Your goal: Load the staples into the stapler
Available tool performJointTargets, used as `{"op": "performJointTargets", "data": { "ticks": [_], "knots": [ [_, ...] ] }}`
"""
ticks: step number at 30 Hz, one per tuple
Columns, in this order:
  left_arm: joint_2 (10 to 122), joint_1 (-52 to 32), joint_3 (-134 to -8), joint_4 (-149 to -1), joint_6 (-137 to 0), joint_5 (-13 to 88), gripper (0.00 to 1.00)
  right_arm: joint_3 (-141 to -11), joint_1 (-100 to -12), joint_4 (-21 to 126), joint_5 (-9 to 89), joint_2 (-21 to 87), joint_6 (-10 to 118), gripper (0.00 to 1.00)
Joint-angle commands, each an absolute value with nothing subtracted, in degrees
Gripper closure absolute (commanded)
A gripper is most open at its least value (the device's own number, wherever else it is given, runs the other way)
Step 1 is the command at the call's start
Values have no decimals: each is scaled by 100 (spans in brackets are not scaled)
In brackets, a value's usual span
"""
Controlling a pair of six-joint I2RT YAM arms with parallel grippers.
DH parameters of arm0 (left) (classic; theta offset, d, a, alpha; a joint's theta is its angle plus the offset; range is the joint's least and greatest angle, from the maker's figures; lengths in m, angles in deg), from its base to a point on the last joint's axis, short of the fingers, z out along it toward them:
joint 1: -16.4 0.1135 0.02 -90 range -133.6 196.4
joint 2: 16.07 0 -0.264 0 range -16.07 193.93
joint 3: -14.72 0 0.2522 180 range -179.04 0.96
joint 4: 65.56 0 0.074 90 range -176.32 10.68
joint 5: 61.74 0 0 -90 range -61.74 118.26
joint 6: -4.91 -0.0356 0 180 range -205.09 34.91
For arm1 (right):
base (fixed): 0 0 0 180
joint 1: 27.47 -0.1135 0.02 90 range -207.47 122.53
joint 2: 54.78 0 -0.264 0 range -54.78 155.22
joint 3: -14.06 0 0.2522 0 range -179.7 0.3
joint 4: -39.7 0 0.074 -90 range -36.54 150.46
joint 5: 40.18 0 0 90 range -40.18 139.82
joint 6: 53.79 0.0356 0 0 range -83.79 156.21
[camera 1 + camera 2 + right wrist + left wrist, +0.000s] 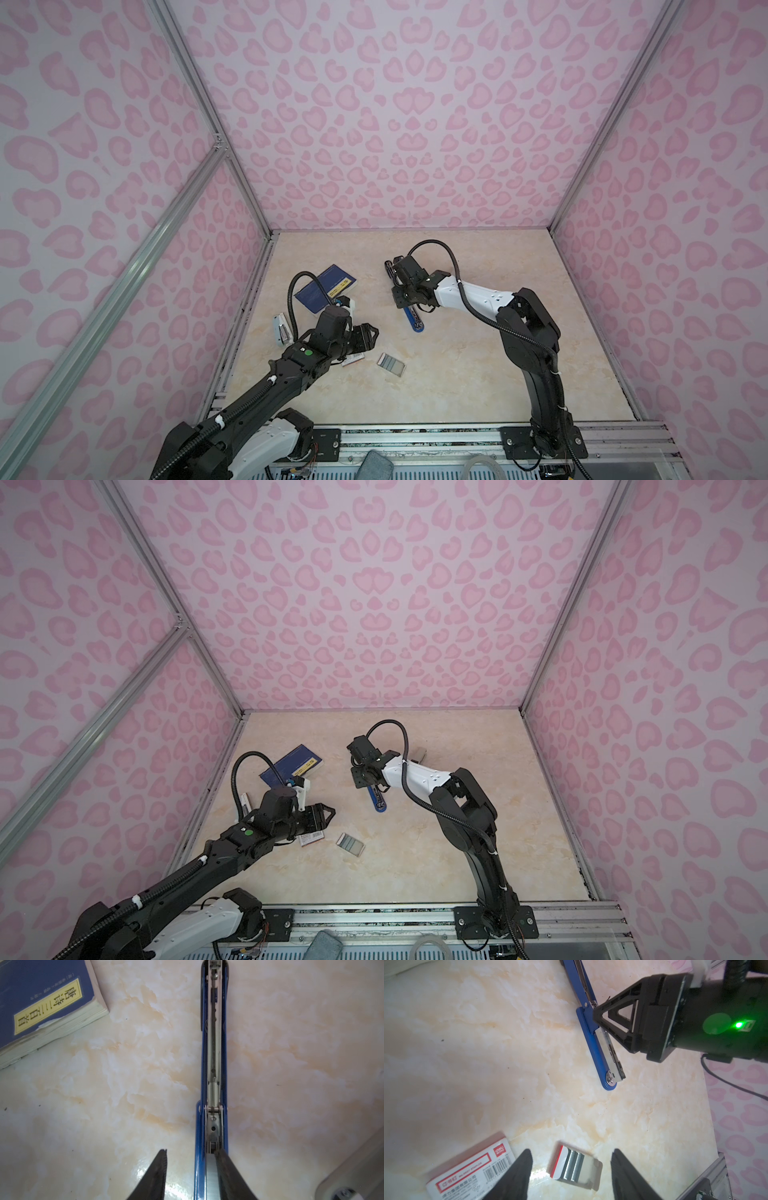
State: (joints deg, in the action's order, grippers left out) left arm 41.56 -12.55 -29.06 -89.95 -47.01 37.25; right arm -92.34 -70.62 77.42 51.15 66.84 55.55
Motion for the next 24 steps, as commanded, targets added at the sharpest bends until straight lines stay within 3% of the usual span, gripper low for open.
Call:
{"op": "performJointTargets", "data": {
  "ticks": [1, 24],
  "knots": [
    [4141, -1252, -2900, -8969, -4682, 3688, 37, -9335, -7051, 7910, 5052, 6833, 5498, 58],
    [4164, -1252, -2812, -8877, -4660, 3696, 37, -8585, -7077, 7834, 4902, 6413, 5615, 64]
  ]
}}
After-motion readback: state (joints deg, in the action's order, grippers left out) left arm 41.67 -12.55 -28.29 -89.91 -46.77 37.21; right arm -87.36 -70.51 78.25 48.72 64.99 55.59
